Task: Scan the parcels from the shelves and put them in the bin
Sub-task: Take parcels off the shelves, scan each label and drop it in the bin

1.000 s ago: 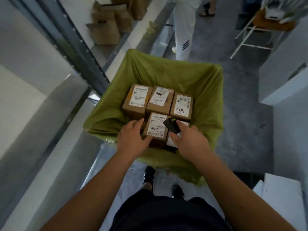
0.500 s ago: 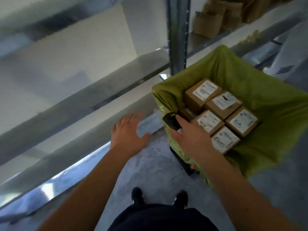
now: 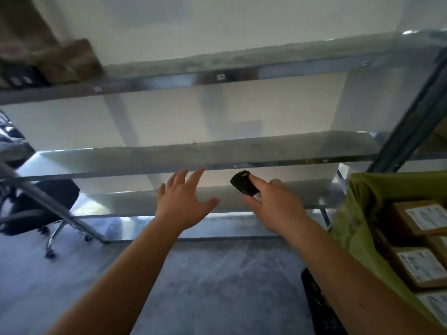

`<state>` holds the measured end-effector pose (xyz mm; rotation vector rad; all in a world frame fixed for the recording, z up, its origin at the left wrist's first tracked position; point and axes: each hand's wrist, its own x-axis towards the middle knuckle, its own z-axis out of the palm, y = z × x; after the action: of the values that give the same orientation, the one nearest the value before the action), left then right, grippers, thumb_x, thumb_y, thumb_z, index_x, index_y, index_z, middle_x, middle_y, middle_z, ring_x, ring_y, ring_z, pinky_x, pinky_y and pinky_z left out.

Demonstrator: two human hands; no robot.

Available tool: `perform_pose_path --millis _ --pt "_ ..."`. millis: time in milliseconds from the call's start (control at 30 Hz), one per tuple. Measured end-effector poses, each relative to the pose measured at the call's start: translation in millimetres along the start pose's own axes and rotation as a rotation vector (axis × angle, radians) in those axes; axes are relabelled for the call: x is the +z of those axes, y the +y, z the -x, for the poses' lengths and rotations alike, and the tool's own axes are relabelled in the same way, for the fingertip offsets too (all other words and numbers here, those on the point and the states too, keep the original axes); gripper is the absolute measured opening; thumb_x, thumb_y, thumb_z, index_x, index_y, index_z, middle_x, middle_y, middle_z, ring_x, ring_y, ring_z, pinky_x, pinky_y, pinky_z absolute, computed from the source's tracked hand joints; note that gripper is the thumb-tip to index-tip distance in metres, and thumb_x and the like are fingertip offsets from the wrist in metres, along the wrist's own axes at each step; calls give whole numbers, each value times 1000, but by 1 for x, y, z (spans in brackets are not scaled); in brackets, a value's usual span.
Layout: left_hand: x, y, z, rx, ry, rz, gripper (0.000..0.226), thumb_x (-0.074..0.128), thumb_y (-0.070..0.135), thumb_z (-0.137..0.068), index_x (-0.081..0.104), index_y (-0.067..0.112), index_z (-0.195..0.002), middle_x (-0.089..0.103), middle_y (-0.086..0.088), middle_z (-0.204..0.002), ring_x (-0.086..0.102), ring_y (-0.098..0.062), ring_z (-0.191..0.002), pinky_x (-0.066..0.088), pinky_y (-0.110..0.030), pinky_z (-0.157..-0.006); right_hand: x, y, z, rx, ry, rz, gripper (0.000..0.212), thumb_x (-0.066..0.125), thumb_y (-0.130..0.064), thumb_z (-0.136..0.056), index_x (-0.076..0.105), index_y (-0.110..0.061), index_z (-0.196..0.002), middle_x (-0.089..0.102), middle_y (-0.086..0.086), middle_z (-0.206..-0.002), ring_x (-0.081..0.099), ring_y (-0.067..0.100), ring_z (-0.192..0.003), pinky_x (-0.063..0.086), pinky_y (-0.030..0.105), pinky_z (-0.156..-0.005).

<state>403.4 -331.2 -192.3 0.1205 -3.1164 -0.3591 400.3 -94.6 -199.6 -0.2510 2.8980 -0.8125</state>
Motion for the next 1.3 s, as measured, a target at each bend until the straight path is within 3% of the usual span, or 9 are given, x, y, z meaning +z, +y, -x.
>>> perform_pose_path --millis 200,300,433,567,667,867,1100,1300 --pt "-65 -106 21 -49 59 -8 96 55 79 -87 8 47 -164 15 -4 -174 8 -28 -161 14 -57 -127 19 -119 -17 -137 34 -115 49 54 -58 -99 48 -47 -146 65 -1 -111 63 20 -93 55 37 -80" --pt "-101 -151 29 -40 120 4 96 56 78 -87 7 47 -163 14 -2 -174 10 -27 -160 13 -59 -127 23 -172 -22 -205 60 -125 53 55 -58 -98 47 -44 -149 67 -3 -106 63 16 -86 55 35 -75" --pt "-143 -203 44 -50 179 26 93 58 77 -87 14 46 -163 17 -2 -173 15 -29 -159 16 -59 -127 30 -231 -22 -259 99 -115 55 54 -57 -99 45 -43 -152 64 3 -121 63 20 -96 55 41 -86" --pt "-173 -243 56 -79 221 43 92 63 74 -86 19 46 -162 21 -2 -172 18 -29 -158 20 -57 -126 41 -275 -23 -301 108 -124 54 56 -57 -99 45 -45 -151 62 6 -123 63 21 -97 55 41 -86" --pt "-190 -266 59 -93 246 53 92 64 72 -86 20 46 -162 23 -2 -171 19 -28 -158 21 -56 -126 47 -303 -28 -332 102 -114 55 55 -59 -99 44 -46 -151 60 3 -124 63 21 -97 56 44 -87" --pt "-207 -302 48 -114 282 94 92 64 73 -86 21 46 -162 28 -1 -169 22 -27 -156 27 -55 -124 54 -344 -50 -397 96 -28 54 53 -59 -98 46 -46 -150 58 -2 -104 59 13 -82 42 29 -60" --pt "-230 -324 -3 -108 313 68 91 65 71 -86 21 46 -162 28 0 -169 23 -25 -156 29 -53 -123 59 -383 -108 -456 115 -91 59 54 -59 -98 40 -47 -154 59 -2 -111 59 13 -88 51 32 -72" --pt "-254 -340 -83 -114 355 26 88 64 71 -86 26 43 -160 33 2 -166 30 -27 -153 32 -54 -120 53 -413 -188 -544 124 -80 53 53 -58 -99 44 -47 -150 60 -4 -114 57 9 -87 43 27 -65"
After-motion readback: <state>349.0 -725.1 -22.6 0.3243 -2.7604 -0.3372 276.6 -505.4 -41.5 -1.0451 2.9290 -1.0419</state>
